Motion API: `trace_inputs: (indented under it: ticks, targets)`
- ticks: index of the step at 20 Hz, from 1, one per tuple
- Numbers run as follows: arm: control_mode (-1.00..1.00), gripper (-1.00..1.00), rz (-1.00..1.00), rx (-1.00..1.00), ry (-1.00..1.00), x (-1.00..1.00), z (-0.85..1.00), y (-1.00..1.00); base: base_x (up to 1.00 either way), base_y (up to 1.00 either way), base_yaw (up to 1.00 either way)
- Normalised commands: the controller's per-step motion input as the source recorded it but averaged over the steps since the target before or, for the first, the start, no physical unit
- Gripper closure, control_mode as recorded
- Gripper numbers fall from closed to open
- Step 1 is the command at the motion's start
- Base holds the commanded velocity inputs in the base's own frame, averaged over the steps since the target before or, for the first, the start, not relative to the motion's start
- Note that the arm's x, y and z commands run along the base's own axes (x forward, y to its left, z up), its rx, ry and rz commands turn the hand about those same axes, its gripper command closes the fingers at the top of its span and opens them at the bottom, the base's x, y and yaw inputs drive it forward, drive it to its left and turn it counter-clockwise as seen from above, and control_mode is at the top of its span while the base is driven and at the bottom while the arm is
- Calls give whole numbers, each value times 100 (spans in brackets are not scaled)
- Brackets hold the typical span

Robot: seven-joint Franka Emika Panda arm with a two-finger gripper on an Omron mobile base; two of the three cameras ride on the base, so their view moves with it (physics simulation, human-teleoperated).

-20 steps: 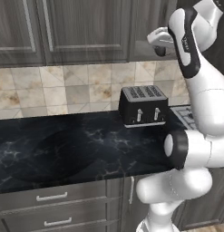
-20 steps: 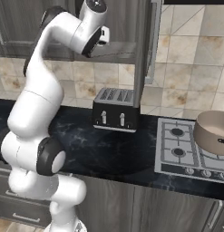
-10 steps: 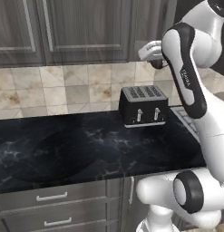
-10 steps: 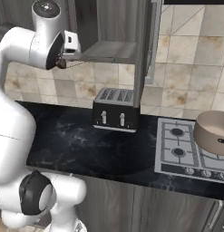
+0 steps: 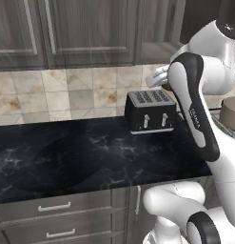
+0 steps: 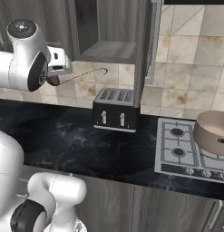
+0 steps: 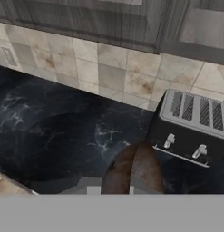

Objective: Open the cabinet and move the ladle to the pot. Then close the cabinet.

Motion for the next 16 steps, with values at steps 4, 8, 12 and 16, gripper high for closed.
trace_inputs:
  ticks: [4,8,12,16]
  targets:
    - [-100,100,0,-5,0,-5,-31,0,0,0,0]
    - [-100,100,0,0,2,0,-29,0,0,0,0]
    - [-100,100,0,0,3,0,-12,0,0,0,0]
    - [100,100,0,0,1,-3,-2,0,-55,0,0]
